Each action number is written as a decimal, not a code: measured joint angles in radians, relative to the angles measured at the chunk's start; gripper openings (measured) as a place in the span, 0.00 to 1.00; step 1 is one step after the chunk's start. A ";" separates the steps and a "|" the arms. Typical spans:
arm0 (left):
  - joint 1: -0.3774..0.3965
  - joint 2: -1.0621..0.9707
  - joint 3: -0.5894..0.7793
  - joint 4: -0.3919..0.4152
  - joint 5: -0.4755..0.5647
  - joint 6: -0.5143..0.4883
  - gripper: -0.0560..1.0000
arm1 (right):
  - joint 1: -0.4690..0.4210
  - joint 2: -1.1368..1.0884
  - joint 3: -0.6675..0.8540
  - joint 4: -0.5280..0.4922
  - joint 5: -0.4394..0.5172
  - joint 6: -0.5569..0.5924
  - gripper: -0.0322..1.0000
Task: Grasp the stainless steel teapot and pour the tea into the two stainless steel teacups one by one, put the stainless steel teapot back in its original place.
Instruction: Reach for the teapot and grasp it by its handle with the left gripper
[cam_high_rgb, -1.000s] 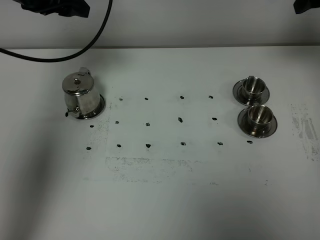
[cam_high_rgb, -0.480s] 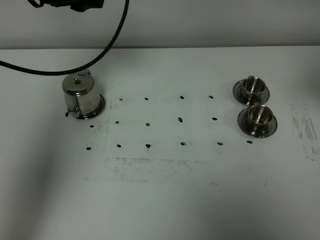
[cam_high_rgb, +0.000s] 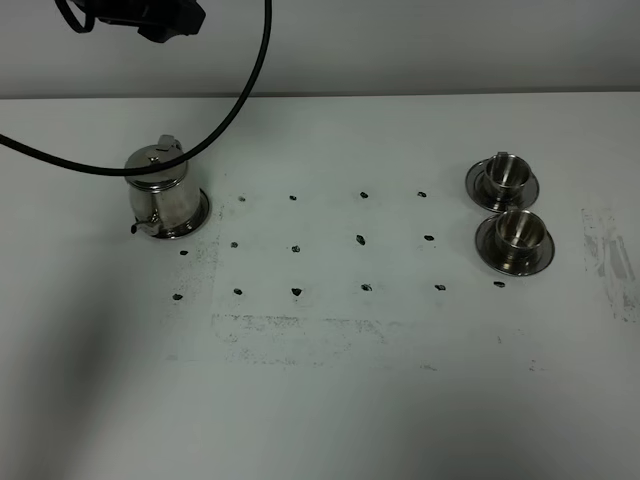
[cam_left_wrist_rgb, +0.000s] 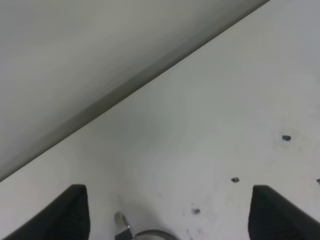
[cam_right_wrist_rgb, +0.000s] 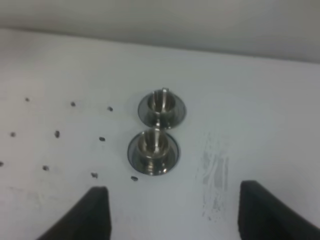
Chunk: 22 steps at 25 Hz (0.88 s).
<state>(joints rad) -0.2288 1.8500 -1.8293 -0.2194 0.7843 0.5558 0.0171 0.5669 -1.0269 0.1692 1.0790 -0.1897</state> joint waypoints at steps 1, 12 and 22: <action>0.000 0.000 0.000 0.001 0.000 0.000 0.65 | 0.000 -0.043 0.020 0.000 0.005 0.010 0.55; 0.000 0.000 0.000 0.002 0.000 0.000 0.65 | 0.000 -0.398 0.349 -0.032 -0.019 0.065 0.55; 0.000 0.000 0.000 0.002 -0.004 0.000 0.65 | 0.000 -0.506 0.502 -0.097 0.033 0.067 0.54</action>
<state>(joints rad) -0.2288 1.8500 -1.8293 -0.2173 0.7805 0.5558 0.0171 0.0609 -0.5249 0.0723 1.1120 -0.1225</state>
